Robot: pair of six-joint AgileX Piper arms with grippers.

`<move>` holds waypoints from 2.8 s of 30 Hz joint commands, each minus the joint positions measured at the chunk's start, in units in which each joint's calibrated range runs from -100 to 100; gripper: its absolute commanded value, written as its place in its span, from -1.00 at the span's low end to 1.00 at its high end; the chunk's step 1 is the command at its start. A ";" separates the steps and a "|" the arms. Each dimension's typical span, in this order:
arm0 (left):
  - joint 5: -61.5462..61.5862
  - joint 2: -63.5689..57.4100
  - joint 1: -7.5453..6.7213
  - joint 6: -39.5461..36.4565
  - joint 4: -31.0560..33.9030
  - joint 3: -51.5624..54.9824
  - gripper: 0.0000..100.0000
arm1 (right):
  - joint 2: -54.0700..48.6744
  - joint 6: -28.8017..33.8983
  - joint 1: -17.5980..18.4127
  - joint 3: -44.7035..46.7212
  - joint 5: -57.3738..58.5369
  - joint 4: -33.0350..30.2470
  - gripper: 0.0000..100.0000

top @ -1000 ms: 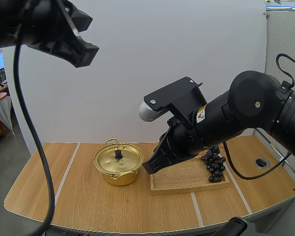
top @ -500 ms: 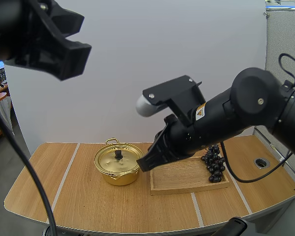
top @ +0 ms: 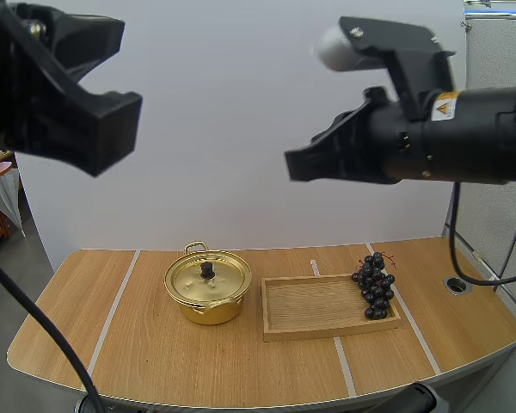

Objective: Open the pot, put the pineapple inside, and close it

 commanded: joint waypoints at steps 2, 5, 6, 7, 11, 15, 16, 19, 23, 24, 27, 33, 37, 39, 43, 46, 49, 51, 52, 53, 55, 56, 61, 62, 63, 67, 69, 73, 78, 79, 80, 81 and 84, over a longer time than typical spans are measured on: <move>-28.29 -7.87 -0.11 -4.16 -0.66 13.66 -1.00 | -5.33 3.26 -3.97 -0.70 -8.76 -2.94 -1.00; -30.05 -8.52 -0.11 -5.77 -0.66 16.21 -1.00 | -7.31 3.49 -5.46 -0.70 -11.66 -3.24 -1.00; -30.05 -8.70 -0.11 -6.65 -0.33 17.14 -1.00 | -8.14 3.49 -5.97 -0.70 -13.12 -3.35 -1.00; -30.05 -9.03 -0.11 -7.20 0.01 17.61 -1.00 | -9.06 3.76 -6.47 -0.70 -13.93 -3.35 -1.00; -30.94 -10.61 1.17 -11.86 4.54 20.02 -1.00 | -13.13 5.40 -7.95 -0.55 -19.42 -3.35 -1.00; -31.20 -11.13 1.60 -17.45 8.77 20.46 -1.00 | -15.44 6.04 -8.52 -0.31 -22.60 -2.81 -1.00; -31.20 -11.13 1.60 -18.57 10.07 20.46 -1.00 | -16.02 6.04 -8.54 -0.28 -23.03 -2.12 -1.00; -31.20 -11.13 1.60 -21.18 13.47 20.46 -1.00 | -16.94 6.12 -8.61 0.31 -23.03 -0.55 -1.00; -30.11 -11.13 1.60 -23.52 15.68 20.46 -1.00 | -18.46 7.36 -9.49 1.79 -23.03 -0.39 -1.00; -29.46 -11.31 1.60 -23.52 15.68 20.46 -1.00 | -18.89 7.78 -9.72 2.22 -23.03 -0.39 -1.00; -29.60 -12.59 1.79 -23.52 15.92 21.40 -1.00 | -20.71 8.77 -10.34 3.50 -23.48 -0.39 -1.00; -33.15 -15.76 1.79 -23.52 16.44 28.72 -1.00 | -23.33 8.77 -11.05 9.15 -29.00 -0.30 -1.00; -35.95 -15.76 1.86 -23.55 16.54 34.17 -1.00 | -23.33 8.67 -11.05 14.31 -31.82 -0.77 -1.00; -39.98 -15.76 2.31 -23.55 16.54 38.12 -1.00 | -23.33 8.67 -11.05 18.49 -35.75 -1.29 -1.00; -51.60 -15.76 2.83 -23.55 16.54 45.74 -1.00 | -23.33 8.36 -11.05 26.79 -44.82 -1.42 -1.00; -61.20 -15.76 2.94 -23.55 16.54 54.03 -1.00 | -23.33 8.27 -11.05 33.81 -50.99 -1.70 -1.00; -67.14 -15.76 2.94 -23.55 16.54 61.58 -1.00 | -23.33 8.27 -11.05 40.55 -52.28 -1.70 -1.00; -69.00 -15.76 2.94 -23.55 16.54 65.97 -1.00 | -23.33 8.27 -11.05 44.71 -52.28 -1.70 -1.00; -69.56 -15.76 2.94 -23.55 16.54 68.08 -1.00 | -23.33 8.27 -11.05 46.26 -52.28 -1.70 -1.00; -69.60 -15.76 2.94 -23.55 16.54 69.99 -1.00 | -23.33 8.27 -11.05 48.13 -52.28 -1.70 -1.00; -70.36 -15.76 2.94 -23.55 16.54 73.33 -1.00 | -23.33 8.27 -11.05 51.54 -52.51 -1.70 -1.00; -71.16 -15.76 2.94 -23.55 16.54 74.81 -1.00 | -23.33 8.27 -11.05 52.79 -52.51 -1.70 -1.00; -74.85 -15.76 2.94 -23.55 16.54 80.00 -1.00 | -23.33 8.27 -11.05 58.53 -52.64 -1.70 -1.00; -74.85 -15.76 2.94 -23.55 16.54 80.80 -1.00 | -23.33 8.27 -11.05 59.25 -52.64 -1.70 -1.00; -74.85 -15.76 2.94 -23.55 16.54 81.62 -1.00 | -23.33 8.27 -11.05 59.74 -52.64 -1.70 -1.00; -74.85 -15.76 2.94 -23.55 16.54 84.02 -1.00 | -23.33 8.27 -11.05 61.46 -52.64 -2.17 -1.00; -73.11 -15.76 2.94 -23.55 16.54 84.02 -1.00 | -23.33 8.27 -11.05 62.26 -52.64 -2.17 -1.00; -71.62 -15.76 2.94 -25.12 16.54 84.02 -1.00 | -23.33 8.27 -11.05 64.43 -52.48 -2.17 -1.00; -69.99 -15.76 2.94 -26.56 16.54 84.02 -1.00 | -23.33 8.27 -11.05 65.10 -50.33 -2.49 -1.00; -68.64 -15.76 2.94 -26.69 16.54 84.02 -1.00 | -23.33 8.27 -11.05 65.10 -50.07 -2.49 -1.00; -67.46 -15.76 2.94 -27.12 16.54 84.02 -1.00 | -23.33 8.27 -11.05 65.10 -49.90 -2.63 -1.00; -66.17 -15.76 2.94 -27.50 16.54 84.02 -1.00 | -23.33 8.27 -11.05 65.10 -49.90 -2.93 -1.00; -61.81 -15.76 2.94 -27.63 16.54 84.02 -1.00 | -23.33 8.27 -11.05 65.10 -48.49 -3.55 -1.00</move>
